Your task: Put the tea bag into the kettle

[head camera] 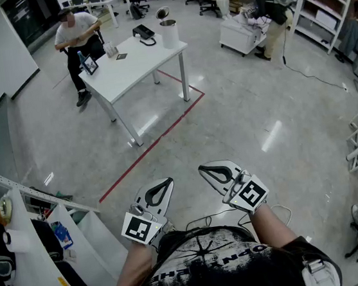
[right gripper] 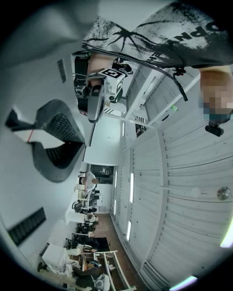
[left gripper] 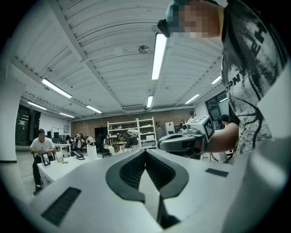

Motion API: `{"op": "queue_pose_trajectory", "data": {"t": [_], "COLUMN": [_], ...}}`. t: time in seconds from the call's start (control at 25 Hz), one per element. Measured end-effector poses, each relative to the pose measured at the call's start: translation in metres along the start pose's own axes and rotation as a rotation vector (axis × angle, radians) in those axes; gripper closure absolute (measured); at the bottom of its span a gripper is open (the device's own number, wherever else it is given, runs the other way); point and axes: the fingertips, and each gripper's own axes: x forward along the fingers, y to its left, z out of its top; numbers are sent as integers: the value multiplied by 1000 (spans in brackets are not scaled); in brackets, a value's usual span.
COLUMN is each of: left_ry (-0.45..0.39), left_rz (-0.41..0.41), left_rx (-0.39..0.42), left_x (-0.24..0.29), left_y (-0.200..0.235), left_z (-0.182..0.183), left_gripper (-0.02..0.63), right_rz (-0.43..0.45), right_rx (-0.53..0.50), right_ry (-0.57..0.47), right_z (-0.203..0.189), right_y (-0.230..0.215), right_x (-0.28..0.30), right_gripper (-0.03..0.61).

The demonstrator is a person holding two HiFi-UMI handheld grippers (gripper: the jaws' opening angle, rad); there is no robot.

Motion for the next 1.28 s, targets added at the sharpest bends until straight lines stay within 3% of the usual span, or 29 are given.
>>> {"op": "queue_pose_trajectory", "data": {"t": [0.4, 0.68, 0.92, 1.08, 1.28], "left_ry": [-14, -12, 61, 53, 49], "left_rz": [-8, -1, 3, 5, 3], "left_rx": [-12, -38, -75, -96, -106], "left_x": [-2, -4, -9, -8, 3], "left_y": [-13, -19, -16, 8, 64], "left_z": [2, 4, -32, -37, -52], "left_gripper": [601, 602, 602, 601, 601], "right_rz": [18, 25, 53, 51, 49], "right_rx": [-33, 49, 63, 86, 93], "right_ry": [-16, -51, -7, 41, 29], "right_z": [8, 6, -15, -32, -40], "right_y": [3, 5, 9, -3, -27], "right_x": [-8, -13, -3, 23, 74], "right_gripper": [569, 569, 569, 569, 569]}}
